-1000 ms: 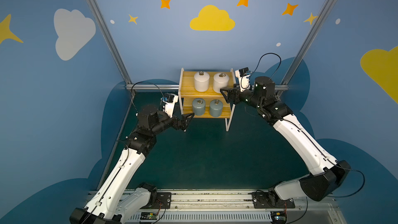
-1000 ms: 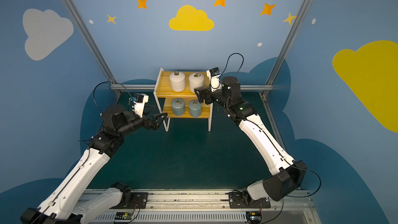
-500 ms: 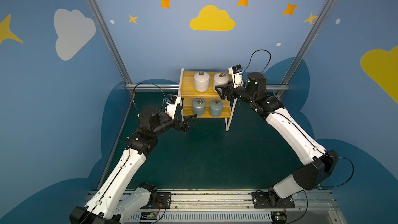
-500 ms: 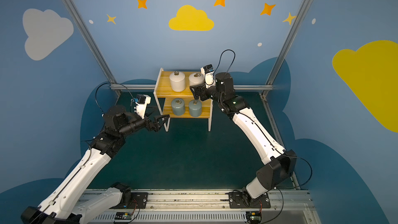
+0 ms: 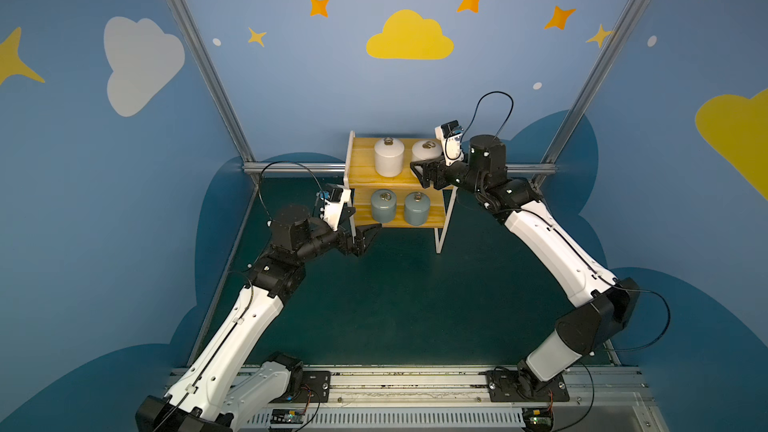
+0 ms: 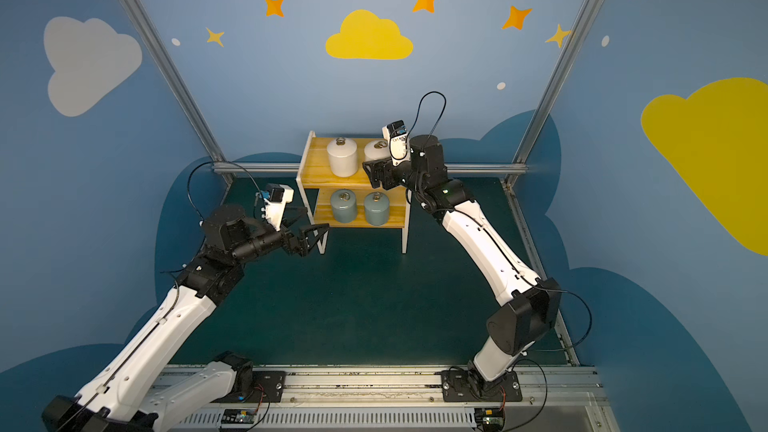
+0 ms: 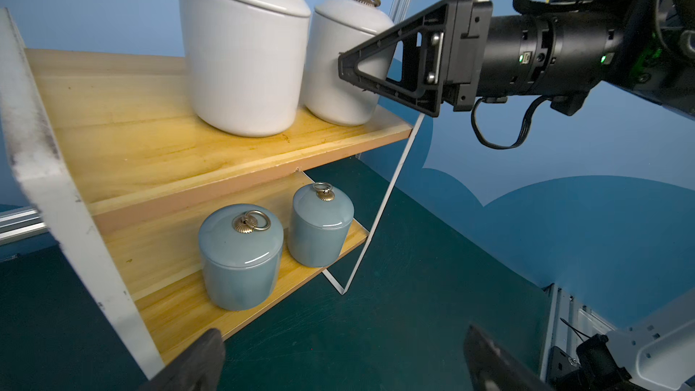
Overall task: Remove the tea canisters from the shelf
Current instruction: Pick up the tea canister from the shelf.
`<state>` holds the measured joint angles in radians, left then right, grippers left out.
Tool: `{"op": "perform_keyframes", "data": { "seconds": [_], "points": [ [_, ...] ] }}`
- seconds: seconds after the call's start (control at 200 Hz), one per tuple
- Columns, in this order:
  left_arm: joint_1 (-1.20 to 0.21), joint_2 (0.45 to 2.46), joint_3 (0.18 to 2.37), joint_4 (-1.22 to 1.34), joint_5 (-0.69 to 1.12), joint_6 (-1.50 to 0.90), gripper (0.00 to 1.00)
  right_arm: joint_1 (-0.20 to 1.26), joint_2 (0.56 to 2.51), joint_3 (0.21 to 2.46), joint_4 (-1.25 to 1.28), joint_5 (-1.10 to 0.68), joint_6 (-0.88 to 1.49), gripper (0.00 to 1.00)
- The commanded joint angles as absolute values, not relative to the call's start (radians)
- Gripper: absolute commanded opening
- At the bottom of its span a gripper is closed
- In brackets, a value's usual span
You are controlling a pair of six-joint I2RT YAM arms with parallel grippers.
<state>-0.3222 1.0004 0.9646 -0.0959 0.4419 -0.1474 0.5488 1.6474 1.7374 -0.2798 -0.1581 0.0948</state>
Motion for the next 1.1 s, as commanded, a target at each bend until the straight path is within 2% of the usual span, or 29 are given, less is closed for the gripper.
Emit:
{"op": "perform_keyframes", "data": {
  "seconds": [0.0, 0.661, 1.096],
  "points": [
    [-0.326, 0.986, 0.952, -0.075, 0.460, -0.161, 1.00, 0.555, 1.669, 1.767, -0.275, -0.156, 0.092, 0.92],
    [-0.338, 0.965, 0.926, -0.075, 0.453, -0.175, 1.00, 0.548, 1.699, 1.770, -0.214, -0.130, 0.101, 0.90],
    [-0.343, 0.959, 0.922, -0.098, 0.446, -0.166, 1.00, 0.548, 1.700, 1.755, -0.181, -0.115, 0.098, 0.73]
  ]
}}
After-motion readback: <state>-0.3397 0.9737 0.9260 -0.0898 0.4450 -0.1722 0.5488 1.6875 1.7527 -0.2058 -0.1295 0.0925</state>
